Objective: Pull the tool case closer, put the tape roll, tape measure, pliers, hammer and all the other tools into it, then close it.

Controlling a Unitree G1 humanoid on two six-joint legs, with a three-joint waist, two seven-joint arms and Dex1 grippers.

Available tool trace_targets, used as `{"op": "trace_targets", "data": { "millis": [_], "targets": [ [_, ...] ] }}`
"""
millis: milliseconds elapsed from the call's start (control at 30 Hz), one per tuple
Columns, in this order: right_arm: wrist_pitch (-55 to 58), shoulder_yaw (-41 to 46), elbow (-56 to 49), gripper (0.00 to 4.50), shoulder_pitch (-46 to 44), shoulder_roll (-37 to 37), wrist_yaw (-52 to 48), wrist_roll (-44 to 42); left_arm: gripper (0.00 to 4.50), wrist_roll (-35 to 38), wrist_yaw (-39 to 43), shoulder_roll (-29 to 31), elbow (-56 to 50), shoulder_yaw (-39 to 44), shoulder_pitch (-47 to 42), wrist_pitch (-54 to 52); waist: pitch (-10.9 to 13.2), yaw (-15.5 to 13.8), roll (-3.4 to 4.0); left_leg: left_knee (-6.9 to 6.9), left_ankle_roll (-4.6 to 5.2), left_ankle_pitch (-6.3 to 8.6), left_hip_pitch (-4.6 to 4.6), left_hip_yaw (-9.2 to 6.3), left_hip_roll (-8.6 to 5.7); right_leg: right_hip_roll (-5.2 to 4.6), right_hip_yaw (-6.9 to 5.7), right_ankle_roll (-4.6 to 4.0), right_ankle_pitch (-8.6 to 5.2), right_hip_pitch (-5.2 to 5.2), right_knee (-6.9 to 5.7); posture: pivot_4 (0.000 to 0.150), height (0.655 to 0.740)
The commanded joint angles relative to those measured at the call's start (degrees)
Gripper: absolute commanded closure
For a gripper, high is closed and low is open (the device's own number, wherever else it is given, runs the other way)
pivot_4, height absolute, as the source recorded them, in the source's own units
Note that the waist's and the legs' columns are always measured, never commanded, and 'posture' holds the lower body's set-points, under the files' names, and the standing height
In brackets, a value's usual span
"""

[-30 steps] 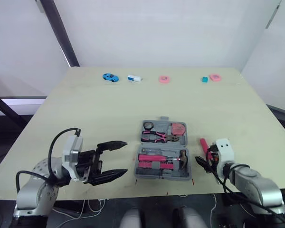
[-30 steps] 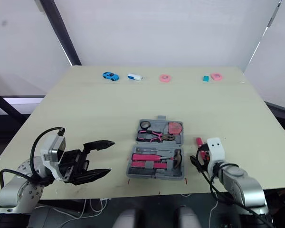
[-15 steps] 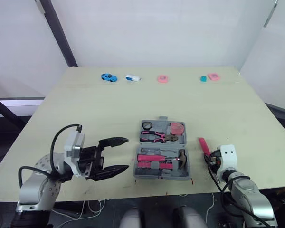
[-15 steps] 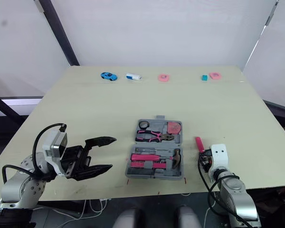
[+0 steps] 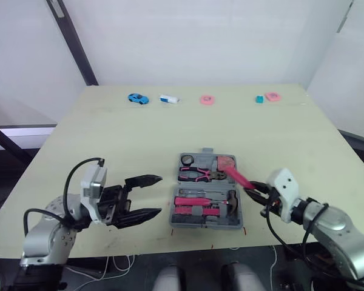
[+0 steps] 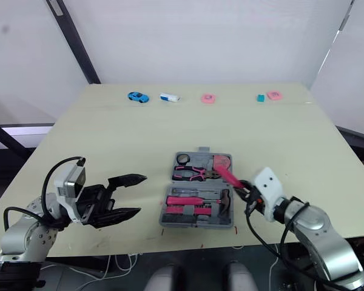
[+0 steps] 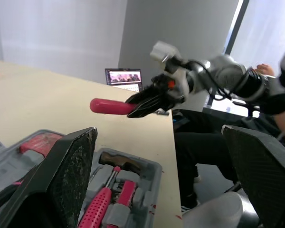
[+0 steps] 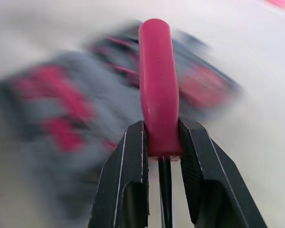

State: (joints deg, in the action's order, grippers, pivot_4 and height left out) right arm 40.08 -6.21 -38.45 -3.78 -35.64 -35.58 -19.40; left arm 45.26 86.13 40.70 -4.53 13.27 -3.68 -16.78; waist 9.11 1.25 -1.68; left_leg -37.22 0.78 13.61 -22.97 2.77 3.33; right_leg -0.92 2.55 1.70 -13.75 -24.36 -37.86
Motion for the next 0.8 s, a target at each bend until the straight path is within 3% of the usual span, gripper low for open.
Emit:
{"op": "trace_targets", "data": {
  "millis": [33,167,400,500,800],
  "targets": [
    [9.92,-5.63,-4.37,4.14,-9.35,-5.26,-4.46,-2.62,0.0,1.28,5.23,3.63,3.99,2.31,-1.87,-0.17,0.05,-0.05,0.0,0.01,0.0,0.0,-0.07,-0.02,0.0,-0.03,0.05,0.0,0.0,-0.1,-0.01,0.15,0.74],
    [15.93,-13.76,-3.06,4.14,-19.72,-8.23,-7.96,-2.09,0.0,2.91,6.37,8.86,6.96,0.62,-1.24,2.35,0.11,0.04,-0.07,-0.03,0.0,0.0,-0.37,-0.06,0.0,-0.09,0.07,0.0,0.02,-0.41,0.0,0.15,0.74],
    [23.68,-28.23,3.93,4.14,-32.71,-2.26,-8.71,-0.16,0.0,5.05,6.37,17.27,10.96,-5.23,1.15,10.15,0.1,-0.3,-0.11,-0.04,0.0,0.0,-1.28,0.02,-0.03,-0.11,-0.05,-0.24,0.17,-1.2,-0.03,0.15,0.74],
    [24.27,-31.32,5.06,4.14,-35.03,-1.19,-9.32,0.2,0.0,6.13,6.37,18.69,11.16,-6.62,1.38,11.52,0.1,-0.44,-0.11,-0.2,-0.01,-0.01,-1.68,-0.05,-0.02,-0.11,-0.22,-0.18,0.2,-1.44,-0.03,0.15,0.74],
    [24.91,-36.94,8.84,4.14,-36.06,4.33,-7.48,2.35,0.0,7.2,6.37,20.89,10.18,-7.16,2.1,12.31,0.09,-0.25,-0.13,-0.25,0.0,-0.02,-1.61,-0.06,-0.02,-0.07,-0.26,-0.2,0.2,-1.42,-0.15,0.15,0.74]
  ]
}}
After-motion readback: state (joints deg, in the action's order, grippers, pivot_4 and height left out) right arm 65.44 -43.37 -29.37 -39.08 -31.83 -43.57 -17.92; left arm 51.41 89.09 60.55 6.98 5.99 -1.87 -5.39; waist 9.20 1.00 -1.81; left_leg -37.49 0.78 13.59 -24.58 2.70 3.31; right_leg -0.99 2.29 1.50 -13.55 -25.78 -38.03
